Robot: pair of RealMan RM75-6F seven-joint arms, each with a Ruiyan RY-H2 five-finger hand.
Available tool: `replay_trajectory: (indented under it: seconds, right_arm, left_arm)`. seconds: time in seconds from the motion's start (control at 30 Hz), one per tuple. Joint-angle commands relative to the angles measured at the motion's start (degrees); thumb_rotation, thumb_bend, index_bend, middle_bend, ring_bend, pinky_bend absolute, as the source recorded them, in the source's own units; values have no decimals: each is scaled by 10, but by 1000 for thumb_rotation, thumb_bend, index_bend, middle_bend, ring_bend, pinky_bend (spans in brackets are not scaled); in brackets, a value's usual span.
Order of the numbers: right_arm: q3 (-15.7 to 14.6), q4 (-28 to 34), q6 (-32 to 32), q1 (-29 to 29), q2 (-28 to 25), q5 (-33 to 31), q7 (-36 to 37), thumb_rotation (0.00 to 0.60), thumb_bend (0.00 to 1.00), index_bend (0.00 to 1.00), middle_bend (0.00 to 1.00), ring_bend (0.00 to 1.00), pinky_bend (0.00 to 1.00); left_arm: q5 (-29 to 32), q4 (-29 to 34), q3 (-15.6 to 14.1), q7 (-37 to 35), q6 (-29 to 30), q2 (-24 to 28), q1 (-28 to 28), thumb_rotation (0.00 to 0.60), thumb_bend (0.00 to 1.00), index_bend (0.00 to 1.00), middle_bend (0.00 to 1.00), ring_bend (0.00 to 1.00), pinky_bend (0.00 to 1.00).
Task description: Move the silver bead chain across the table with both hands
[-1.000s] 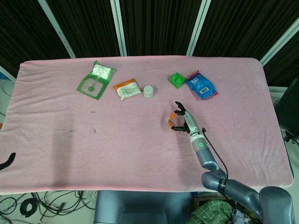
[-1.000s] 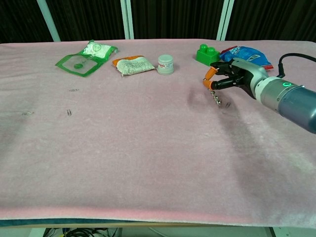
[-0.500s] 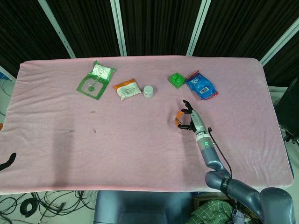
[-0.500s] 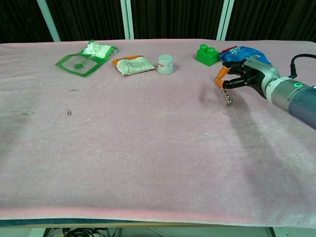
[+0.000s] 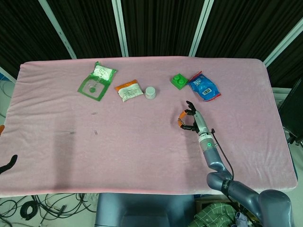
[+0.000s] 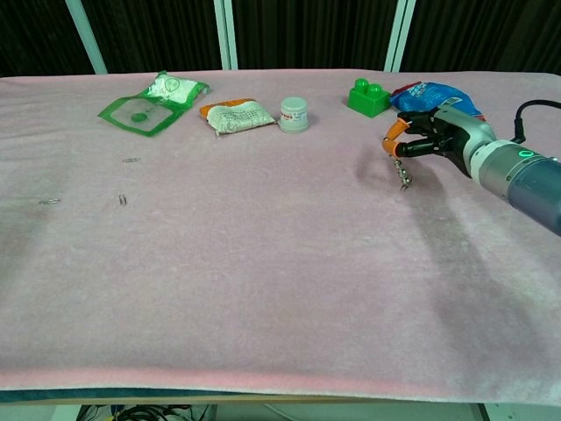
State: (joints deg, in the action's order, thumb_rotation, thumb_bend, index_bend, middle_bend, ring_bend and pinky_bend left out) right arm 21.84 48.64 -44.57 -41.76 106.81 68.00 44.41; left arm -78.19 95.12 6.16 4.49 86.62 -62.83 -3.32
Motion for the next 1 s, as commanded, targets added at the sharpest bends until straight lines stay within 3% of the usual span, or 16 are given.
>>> replay_trajectory:
  seconds: [0.03,0.43,0.63,0.73,1.0]
  right_arm:
    - [0,-7,0,-2,6,3,7,600,404,662,0,39,174]
    - [-8,-33,-14,-3,18,24,40,600,404,662,0,39,174]
    - [-11,4,-34,0,-5,38,27,600,404,662,0,39,174]
    - [-22,46,-41,4,-34,50,-14,600,404,663,0,39,174]
    - [-46,169,-59,12,-85,31,-222,600,404,674,0,38,174]
  left_arm:
    - [1,0,0,1,-1,0,0,600,264,54,18,0,0]
    - [1,0,0,0,0,1,0,600,264,54,18,0,0]
    - [1,0,0,0,-2,1,-1,600,264,54,17,0,0]
    - [0,0,0,-2,-2,1,0,600,263,54,17,0,0]
    - [-6,0,-3,-12,-5,5,-1,600,264,54,18,0,0]
